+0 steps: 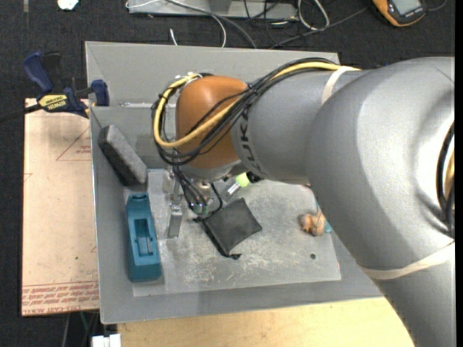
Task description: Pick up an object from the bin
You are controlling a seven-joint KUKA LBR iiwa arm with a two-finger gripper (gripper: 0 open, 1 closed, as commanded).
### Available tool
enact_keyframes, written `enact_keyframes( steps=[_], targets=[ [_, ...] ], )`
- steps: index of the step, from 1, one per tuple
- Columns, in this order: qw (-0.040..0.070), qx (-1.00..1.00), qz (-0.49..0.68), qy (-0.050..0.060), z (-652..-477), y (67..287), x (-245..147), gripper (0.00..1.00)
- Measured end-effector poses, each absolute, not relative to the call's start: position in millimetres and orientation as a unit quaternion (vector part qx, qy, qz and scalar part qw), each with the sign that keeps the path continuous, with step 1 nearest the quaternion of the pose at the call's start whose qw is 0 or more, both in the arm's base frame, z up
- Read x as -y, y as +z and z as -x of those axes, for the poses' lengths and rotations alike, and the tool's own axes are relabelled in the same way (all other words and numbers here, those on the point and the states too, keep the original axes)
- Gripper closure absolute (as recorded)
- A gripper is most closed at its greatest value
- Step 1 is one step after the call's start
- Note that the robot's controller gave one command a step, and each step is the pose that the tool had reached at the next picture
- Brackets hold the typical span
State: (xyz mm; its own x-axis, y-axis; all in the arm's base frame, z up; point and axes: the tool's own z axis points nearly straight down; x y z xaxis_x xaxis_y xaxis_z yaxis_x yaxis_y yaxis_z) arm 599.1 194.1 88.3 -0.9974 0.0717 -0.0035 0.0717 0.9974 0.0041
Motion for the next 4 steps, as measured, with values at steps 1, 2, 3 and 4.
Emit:
enact_keyframes(
  steps=[1,2,3,4],
  targets=[
    [0.003,-1.0,0.024,0.002,-556.3,72,-190,0.0],
    [0.001,-0.999,-0.052,0.002,-557.2,85,-138,0.0],
    [0.0,-0.999,-0.049,0.002,-540.4,82,-112,0.0],
    [0.001,-1.0,-0.027,0.002,-517.9,122,-41,0.0]
  ],
)
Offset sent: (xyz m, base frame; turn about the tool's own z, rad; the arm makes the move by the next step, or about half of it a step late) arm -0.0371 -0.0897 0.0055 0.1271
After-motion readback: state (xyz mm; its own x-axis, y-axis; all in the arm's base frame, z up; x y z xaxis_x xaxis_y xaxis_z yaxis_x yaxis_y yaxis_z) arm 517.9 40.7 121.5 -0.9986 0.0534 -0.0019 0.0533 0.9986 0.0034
